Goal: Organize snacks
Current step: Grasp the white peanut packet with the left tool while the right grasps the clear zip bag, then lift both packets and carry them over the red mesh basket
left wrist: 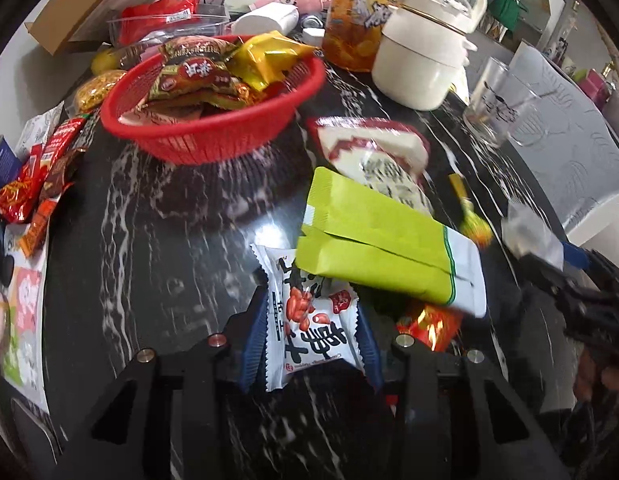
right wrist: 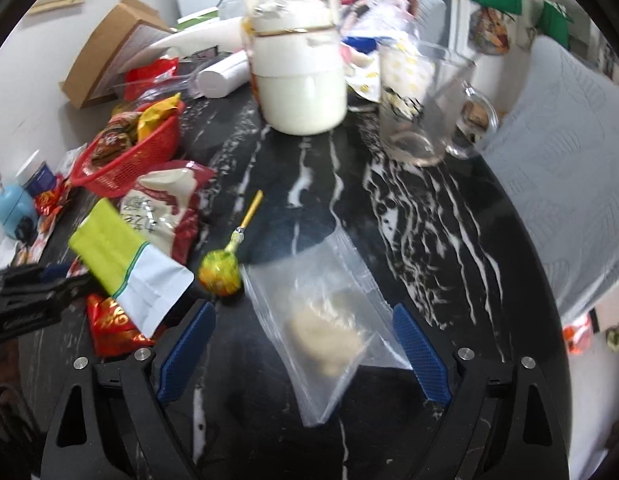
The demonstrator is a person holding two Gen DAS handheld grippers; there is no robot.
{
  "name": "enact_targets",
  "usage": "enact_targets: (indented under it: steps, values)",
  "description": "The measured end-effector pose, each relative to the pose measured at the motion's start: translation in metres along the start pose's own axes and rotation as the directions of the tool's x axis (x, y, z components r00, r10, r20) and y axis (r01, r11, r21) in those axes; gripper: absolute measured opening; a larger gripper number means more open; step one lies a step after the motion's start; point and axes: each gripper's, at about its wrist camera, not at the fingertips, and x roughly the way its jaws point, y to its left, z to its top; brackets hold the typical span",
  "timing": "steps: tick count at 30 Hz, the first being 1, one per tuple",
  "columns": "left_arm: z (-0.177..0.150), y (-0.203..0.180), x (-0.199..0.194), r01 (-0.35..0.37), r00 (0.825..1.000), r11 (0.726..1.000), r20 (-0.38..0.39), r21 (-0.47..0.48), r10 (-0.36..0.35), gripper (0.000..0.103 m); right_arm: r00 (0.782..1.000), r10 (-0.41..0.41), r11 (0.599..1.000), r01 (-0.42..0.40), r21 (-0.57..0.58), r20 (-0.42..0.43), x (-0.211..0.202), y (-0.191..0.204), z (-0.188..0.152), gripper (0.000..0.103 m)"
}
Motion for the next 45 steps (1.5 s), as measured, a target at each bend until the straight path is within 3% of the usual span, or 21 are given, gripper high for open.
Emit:
enact_targets:
  steps: [7, 9, 10, 12, 14, 16, 36, 45]
  values:
    - [-0.021, -0.006, -0.010, 0.012, 1.000, 1.000, -0.014, -0.006, -0.012, 0.041, 0.999, -0.034, 0.999, 0.034, -0.001, 0.022, 0.004, -0.013, 0.000, 0.088]
    - [-0.025, -0.008, -0.012, 0.015, 1.000, 1.000, -0.012, -0.015, -0.015, 0.041, 0.999, -0.021, 1.000, 0.022, -0.012, 0.027, 0.004, -0.013, 0.001, 0.075]
    - [-0.026, -0.009, -0.013, 0.018, 1.000, 1.000, -0.012, -0.019, -0.018, 0.041, 1.000, -0.001, 1.000, 0.002, -0.014, 0.020, 0.006, -0.013, 0.001, 0.063]
    - [-0.029, -0.010, -0.014, 0.022, 1.000, 0.999, -0.013, -0.025, -0.022, 0.041, 0.999, 0.039, 0.999, -0.039, -0.013, -0.002, 0.009, -0.012, -0.001, 0.058]
    - [-0.031, -0.010, -0.015, 0.023, 1.000, 0.999, -0.014, -0.027, -0.024, 0.041, 0.998, 0.066, 0.998, -0.066, -0.010, -0.012, 0.010, -0.010, -0.002, 0.045]
    - [-0.035, -0.011, -0.017, 0.026, 1.000, 0.999, -0.016, -0.029, -0.026, 0.041, 0.997, 0.081, 0.997, -0.082, -0.009, -0.017, 0.008, -0.009, -0.005, 0.043]
    - [-0.069, -0.046, -0.031, 0.110, 0.992, 0.992, -0.073, 0.068, -0.105, 0.041, 0.976, 0.196, 0.980, -0.199, -0.024, -0.090, -0.036, 0.009, -0.067, 0.043]
    - [-0.064, -0.053, -0.022, 0.056, 0.997, 0.992, -0.056, 0.113, -0.050, 0.057, 0.979, 0.181, 0.979, -0.188, -0.084, -0.091, -0.037, 0.026, -0.072, 0.050]
